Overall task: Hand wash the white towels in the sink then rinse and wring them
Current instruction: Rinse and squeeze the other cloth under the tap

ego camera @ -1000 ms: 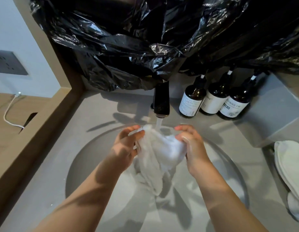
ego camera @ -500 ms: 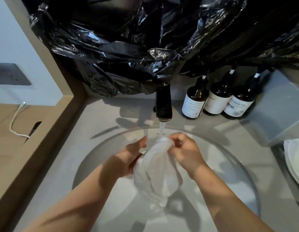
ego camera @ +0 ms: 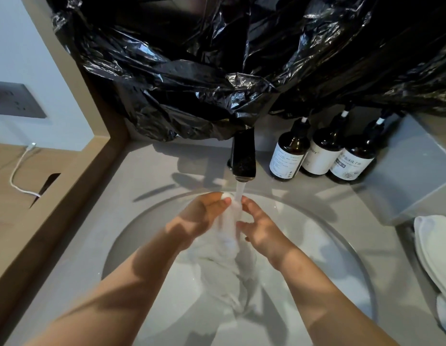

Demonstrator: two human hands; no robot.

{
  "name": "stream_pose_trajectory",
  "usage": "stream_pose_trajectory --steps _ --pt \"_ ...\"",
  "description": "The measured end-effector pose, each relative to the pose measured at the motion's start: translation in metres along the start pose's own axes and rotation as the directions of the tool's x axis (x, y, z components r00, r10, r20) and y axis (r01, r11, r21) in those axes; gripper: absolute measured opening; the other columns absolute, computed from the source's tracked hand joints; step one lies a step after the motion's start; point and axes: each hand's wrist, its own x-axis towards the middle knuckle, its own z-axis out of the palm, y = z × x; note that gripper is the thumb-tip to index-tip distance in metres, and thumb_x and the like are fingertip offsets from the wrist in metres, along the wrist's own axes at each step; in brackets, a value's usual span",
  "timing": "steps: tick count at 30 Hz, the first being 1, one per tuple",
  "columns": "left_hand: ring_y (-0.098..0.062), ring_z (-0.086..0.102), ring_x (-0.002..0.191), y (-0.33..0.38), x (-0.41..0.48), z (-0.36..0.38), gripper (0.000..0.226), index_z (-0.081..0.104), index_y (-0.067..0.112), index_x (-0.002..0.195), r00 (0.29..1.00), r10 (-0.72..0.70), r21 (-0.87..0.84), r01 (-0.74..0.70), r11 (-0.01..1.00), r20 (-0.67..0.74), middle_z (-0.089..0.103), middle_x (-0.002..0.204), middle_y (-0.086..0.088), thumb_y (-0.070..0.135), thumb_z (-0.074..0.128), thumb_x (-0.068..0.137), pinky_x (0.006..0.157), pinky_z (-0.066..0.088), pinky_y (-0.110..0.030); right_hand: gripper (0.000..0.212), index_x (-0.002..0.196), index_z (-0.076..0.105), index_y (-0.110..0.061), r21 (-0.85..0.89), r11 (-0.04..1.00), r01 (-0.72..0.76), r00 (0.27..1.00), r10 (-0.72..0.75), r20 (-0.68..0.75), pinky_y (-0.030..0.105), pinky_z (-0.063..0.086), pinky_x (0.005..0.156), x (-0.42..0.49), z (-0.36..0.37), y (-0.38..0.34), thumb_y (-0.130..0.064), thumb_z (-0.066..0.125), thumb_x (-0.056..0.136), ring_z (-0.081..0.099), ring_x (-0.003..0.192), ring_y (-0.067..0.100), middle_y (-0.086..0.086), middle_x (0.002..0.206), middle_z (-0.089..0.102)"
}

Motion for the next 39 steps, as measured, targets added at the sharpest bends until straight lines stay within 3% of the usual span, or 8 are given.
stream_pose_trajectory --steps 8,13,18,21,27,30,35,39 --pt "-0.030 0.063 0.094 0.010 0.001 -0.009 0.029 0.061 0.006 0.116 0.974 -0.222 -0.120 0.217 0.969 -0.034 0.067 0.104 -0.015 0.020 0.040 0.101 0.081 0.050 -0.041 0.028 0.075 0.048 -0.025 -0.371 0.926 0.074 0.980 -0.138 -0.147 0.022 0.044 0.069 0.011 -0.018 -0.013 -0.019 0.075 0.077 0.055 0.081 0.015 -0.002 0.089 0.060" --pt "-0.010 0.053 0.064 0.009 0.000 -0.004 0.024 0.062 0.020 0.079 0.983 -0.154 0.039 0.159 0.987 -0.096 0.059 0.070 0.005 0.024 0.048 0.098 0.056 0.043 -0.016 0.036 0.080 0.043 -0.028 -0.337 0.925 0.176 0.974 -0.214 -0.078 0.015 0.035 0.057 0.009 -0.011 -0.010 -0.014 0.076 0.077 0.042 0.064 0.007 -0.009 0.073 0.044" --pt "-0.014 0.059 0.060 0.011 0.006 -0.006 0.026 0.067 0.017 0.077 0.967 -0.153 -0.145 0.125 0.982 -0.204 0.064 0.067 0.000 0.018 0.050 0.097 0.058 0.049 -0.025 0.032 0.086 0.053 -0.033 -0.520 0.851 0.074 0.997 -0.082 0.007 0.022 0.041 0.070 0.012 -0.015 -0.014 -0.037 0.081 0.071 0.054 0.077 0.011 -0.013 0.078 0.054" --pt "-0.015 0.056 0.062 0.005 0.005 -0.012 0.028 0.064 0.015 0.073 0.937 -0.192 -0.208 0.133 0.969 -0.293 0.060 0.066 -0.001 0.016 0.051 0.097 0.063 0.045 -0.028 0.012 0.086 0.065 -0.027 -0.282 0.958 0.048 0.998 -0.038 0.041 0.016 0.048 0.067 0.008 -0.025 -0.008 -0.026 0.075 0.080 0.063 0.076 0.007 -0.004 0.087 0.067" --pt "-0.017 0.057 0.098 -0.004 0.009 -0.020 0.018 0.066 0.015 0.104 0.972 -0.121 0.600 0.221 0.769 -0.202 0.061 0.101 0.002 0.025 0.061 0.091 0.079 0.037 -0.018 0.003 0.088 0.065 -0.023 -0.093 0.981 0.171 0.967 -0.185 -0.176 0.019 0.050 0.074 0.009 -0.019 -0.003 -0.024 0.062 0.091 0.065 0.083 0.009 -0.006 0.088 0.069" --pt "-0.008 0.053 0.103 0.007 0.008 -0.011 0.046 0.051 0.015 0.127 0.987 -0.138 0.373 0.099 0.922 0.079 0.056 0.113 0.004 0.019 0.070 0.085 0.075 0.040 -0.005 0.016 0.079 0.052 -0.027 -0.248 0.947 0.205 0.970 -0.230 -0.075 0.021 0.043 0.062 0.012 -0.008 -0.015 -0.024 0.062 0.091 0.056 0.072 0.011 -0.005 0.080 0.060" --pt "-0.009 0.050 0.066 0.005 0.012 -0.020 0.016 0.059 0.020 0.075 0.990 -0.140 0.473 0.113 0.874 0.022 0.055 0.071 0.002 0.024 0.065 0.089 0.065 0.039 -0.015 0.018 0.099 0.049 -0.021 0.010 0.997 0.081 0.987 -0.079 -0.139 0.015 0.045 0.061 0.016 -0.019 -0.007 -0.018 0.064 0.090 0.056 0.073 0.011 -0.002 0.084 0.055" --pt "-0.019 0.062 0.077 0.012 0.009 -0.019 0.015 0.060 0.006 0.095 0.973 -0.229 -0.223 0.229 0.948 0.027 0.064 0.081 -0.007 0.017 0.050 0.096 0.079 0.049 -0.034 0.025 0.092 0.059 -0.004 -0.029 0.998 -0.053 0.993 0.056 0.106 0.016 0.042 0.071 0.008 -0.018 0.010 -0.029 0.064 0.090 0.058 0.076 0.008 -0.002 0.081 0.060"
